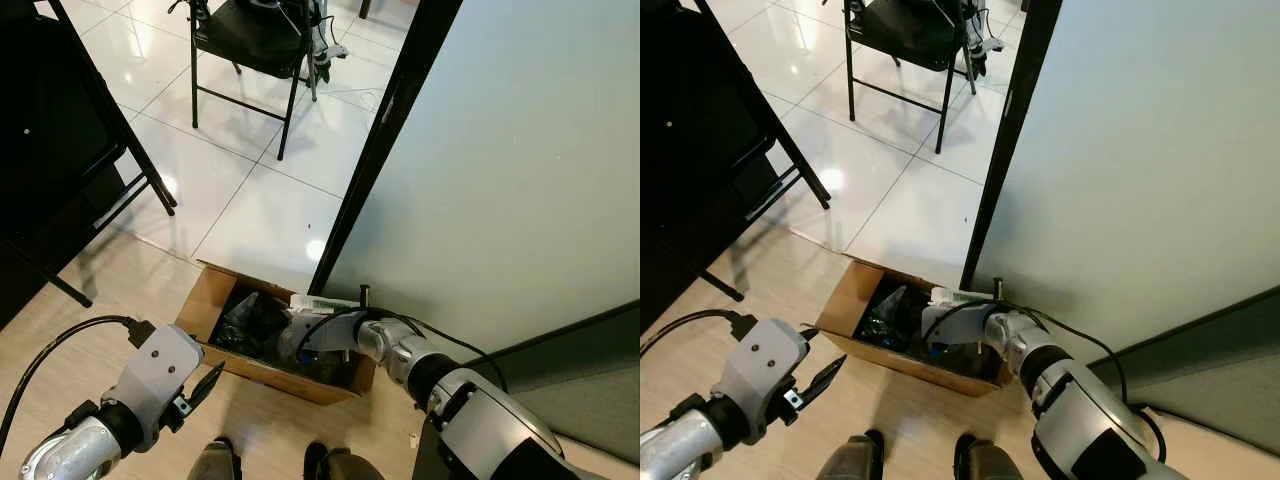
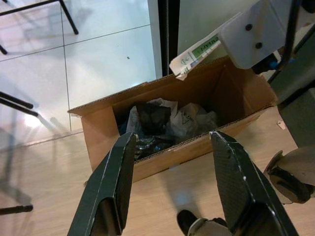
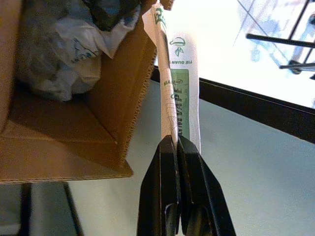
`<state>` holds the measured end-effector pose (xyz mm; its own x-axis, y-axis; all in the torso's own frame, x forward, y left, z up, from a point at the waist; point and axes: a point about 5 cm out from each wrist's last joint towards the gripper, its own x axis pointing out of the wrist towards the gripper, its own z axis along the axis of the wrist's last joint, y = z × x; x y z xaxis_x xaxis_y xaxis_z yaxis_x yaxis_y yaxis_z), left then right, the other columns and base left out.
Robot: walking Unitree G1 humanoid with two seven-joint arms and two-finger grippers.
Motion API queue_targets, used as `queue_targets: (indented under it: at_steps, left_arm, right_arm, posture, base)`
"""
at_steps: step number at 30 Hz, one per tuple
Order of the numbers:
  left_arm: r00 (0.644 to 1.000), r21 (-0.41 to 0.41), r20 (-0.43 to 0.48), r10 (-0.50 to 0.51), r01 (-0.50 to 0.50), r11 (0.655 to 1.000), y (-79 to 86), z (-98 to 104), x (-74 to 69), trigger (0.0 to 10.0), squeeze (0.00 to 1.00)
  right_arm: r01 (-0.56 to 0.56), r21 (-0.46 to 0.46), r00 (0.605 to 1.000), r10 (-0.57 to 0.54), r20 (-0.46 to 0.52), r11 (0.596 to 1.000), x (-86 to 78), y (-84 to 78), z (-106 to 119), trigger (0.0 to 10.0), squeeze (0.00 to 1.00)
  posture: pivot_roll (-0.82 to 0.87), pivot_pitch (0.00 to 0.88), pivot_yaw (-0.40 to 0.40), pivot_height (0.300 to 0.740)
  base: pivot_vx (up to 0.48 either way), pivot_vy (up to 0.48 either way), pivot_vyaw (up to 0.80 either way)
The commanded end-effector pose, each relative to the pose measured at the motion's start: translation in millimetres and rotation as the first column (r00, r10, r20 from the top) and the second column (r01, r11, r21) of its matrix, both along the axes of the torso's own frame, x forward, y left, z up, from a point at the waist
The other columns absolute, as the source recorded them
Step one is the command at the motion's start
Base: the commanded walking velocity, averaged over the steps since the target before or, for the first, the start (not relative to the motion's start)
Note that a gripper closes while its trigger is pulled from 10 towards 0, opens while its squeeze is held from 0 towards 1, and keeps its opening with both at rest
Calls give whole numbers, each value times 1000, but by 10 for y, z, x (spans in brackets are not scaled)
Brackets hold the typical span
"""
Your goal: Clean up the room
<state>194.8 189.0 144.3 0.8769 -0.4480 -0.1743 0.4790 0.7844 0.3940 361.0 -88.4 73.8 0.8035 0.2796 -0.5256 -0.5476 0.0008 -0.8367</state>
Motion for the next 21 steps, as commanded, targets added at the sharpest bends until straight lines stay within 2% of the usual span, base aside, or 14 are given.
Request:
queue_targets:
  at_steps: [1,6,7,8,9,17,18,21]
  left_arm:
    - [999,3,-41,-18,18,1000,-31,-55,-52,10000,0]
    - [998,21,-59,-25,26,999,-8,-87,-71,10000,0]
    - [998,23,-60,-25,26,999,-3,-88,-72,10000,0]
    - [998,23,-60,-25,26,999,-3,-88,-72,10000,0]
    - [998,21,-60,-23,24,999,-1,-83,-71,10000,0]
    - [998,30,-63,0,2,1000,43,-80,-74,10000,0]
    - [998,33,-67,4,-1,999,52,-80,-87,10000,0]
    - [998,35,-69,4,-2,999,54,-82,-94,10000,0]
  right_arm:
    - [15,-28,1000,-16,-22,1000,-38,-74,-79,10000,0]
    - [11,-26,1000,-12,-21,1000,-40,-70,-81,10000,0]
    - [9,-26,1000,-10,-20,1000,-39,-69,-79,10000,67]
    - [9,-26,1000,-10,-20,1000,-39,-69,-79,10000,67]
    - [9,-27,1000,-9,-16,1000,-36,-69,-74,10000,1000]
    - [2,-49,1000,-1,23,999,-22,-67,-55,10000,1000]
    - [1,-57,999,1,32,998,-21,-76,-55,10000,0]
    - [-2,-63,999,4,32,998,-22,-77,-58,10000,0]
  posture:
    - [282,360,-122,731]
    - [279,361,-120,731]
    - [279,361,-120,731]
    - [279,361,-120,731]
    - [284,361,-121,731]
    - [286,359,-121,731]
    - [290,363,-121,731]
    - [290,363,-121,731]
  base:
    - [0,0,0]
    - [0,0,0]
    - [0,0,0]
    - [0,0,0]
    - [0,0,0]
    - [0,0,0]
    - [0,0,0]
    - [0,0,0]
